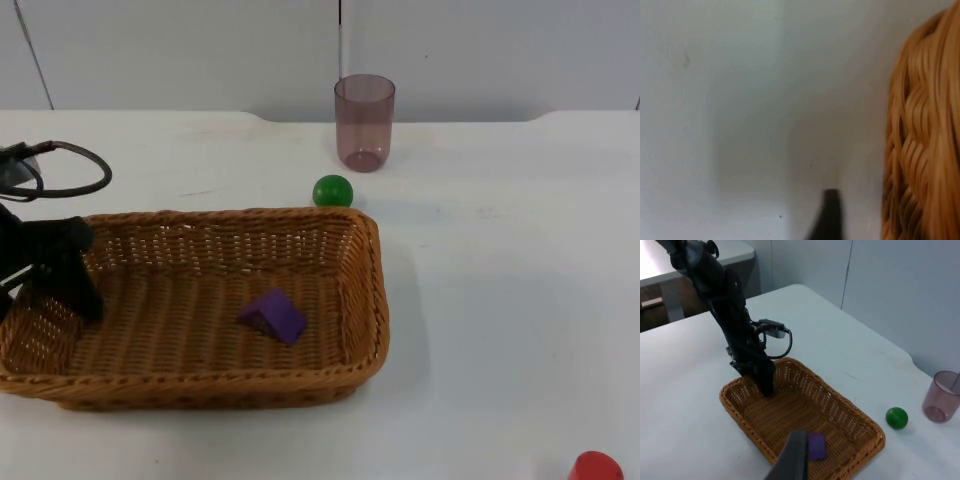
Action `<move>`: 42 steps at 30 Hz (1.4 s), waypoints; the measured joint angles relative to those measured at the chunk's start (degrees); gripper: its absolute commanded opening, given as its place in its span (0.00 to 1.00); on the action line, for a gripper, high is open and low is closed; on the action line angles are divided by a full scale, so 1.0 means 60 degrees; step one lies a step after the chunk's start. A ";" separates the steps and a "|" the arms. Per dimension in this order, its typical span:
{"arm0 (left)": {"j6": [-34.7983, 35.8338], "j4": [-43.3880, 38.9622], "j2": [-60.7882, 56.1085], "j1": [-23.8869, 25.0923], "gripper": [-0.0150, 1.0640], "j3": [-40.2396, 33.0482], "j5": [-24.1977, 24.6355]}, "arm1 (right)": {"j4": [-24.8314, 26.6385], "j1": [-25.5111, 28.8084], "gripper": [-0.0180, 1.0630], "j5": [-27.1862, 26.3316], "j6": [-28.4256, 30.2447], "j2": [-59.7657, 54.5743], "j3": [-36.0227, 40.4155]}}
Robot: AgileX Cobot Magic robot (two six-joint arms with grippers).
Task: Pick up the basket with the left hand and place the triangular block into the basket with the right hand.
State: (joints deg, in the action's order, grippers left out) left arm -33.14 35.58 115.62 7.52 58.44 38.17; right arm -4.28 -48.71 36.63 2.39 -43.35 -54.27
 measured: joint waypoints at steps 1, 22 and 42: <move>0.0067 -0.0192 -0.0049 0.0000 0.79 0.0021 0.0000 | 0.0000 0.0000 0.78 0.0000 0.0000 0.0000 0.0000; 0.1232 -0.1942 -0.7503 0.0000 0.83 0.0466 0.0246 | -0.0467 0.0000 0.78 -0.0768 -0.0151 0.0000 0.0000; 0.1448 -0.1821 -1.2951 -0.1611 0.83 -0.2214 -0.0181 | -0.0467 0.0000 0.78 -0.0959 -0.0467 0.0260 0.0402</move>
State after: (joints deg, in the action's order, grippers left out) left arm -24.45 24.65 37.91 -2.14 45.15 37.08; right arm -7.08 -48.71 30.87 -0.41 -41.79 -51.86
